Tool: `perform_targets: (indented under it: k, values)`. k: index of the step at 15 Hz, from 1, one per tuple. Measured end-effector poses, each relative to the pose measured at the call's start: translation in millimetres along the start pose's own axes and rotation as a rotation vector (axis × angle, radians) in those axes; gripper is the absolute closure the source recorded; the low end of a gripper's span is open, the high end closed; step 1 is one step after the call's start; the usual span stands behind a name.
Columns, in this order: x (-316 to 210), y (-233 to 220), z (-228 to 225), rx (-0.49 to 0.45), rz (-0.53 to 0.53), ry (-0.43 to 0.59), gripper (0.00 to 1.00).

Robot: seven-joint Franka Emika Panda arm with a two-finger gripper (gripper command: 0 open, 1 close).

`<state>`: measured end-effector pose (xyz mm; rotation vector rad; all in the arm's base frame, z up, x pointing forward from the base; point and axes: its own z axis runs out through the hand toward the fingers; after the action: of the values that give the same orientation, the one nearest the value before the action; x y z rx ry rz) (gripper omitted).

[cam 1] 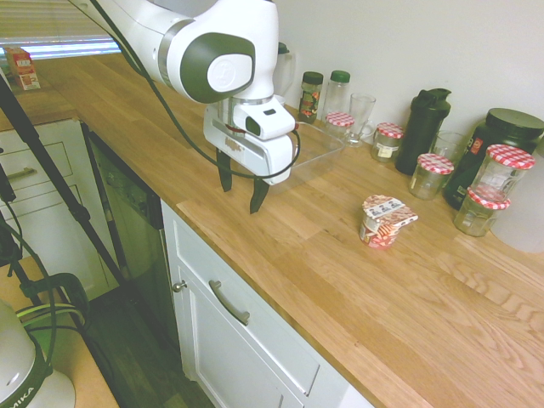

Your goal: Put the cereal into the container

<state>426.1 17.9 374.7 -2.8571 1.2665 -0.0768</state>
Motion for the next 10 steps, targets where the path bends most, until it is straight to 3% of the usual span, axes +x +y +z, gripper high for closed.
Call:
perform_targets:
  k: [4, 10]
  values:
    - [6.7, 1.3, -0.7, 0.032, 0.034, 0.026, 0.00]
    - [61.2, 45.1, -9.1, 0.150, 0.203, 0.153, 0.00]
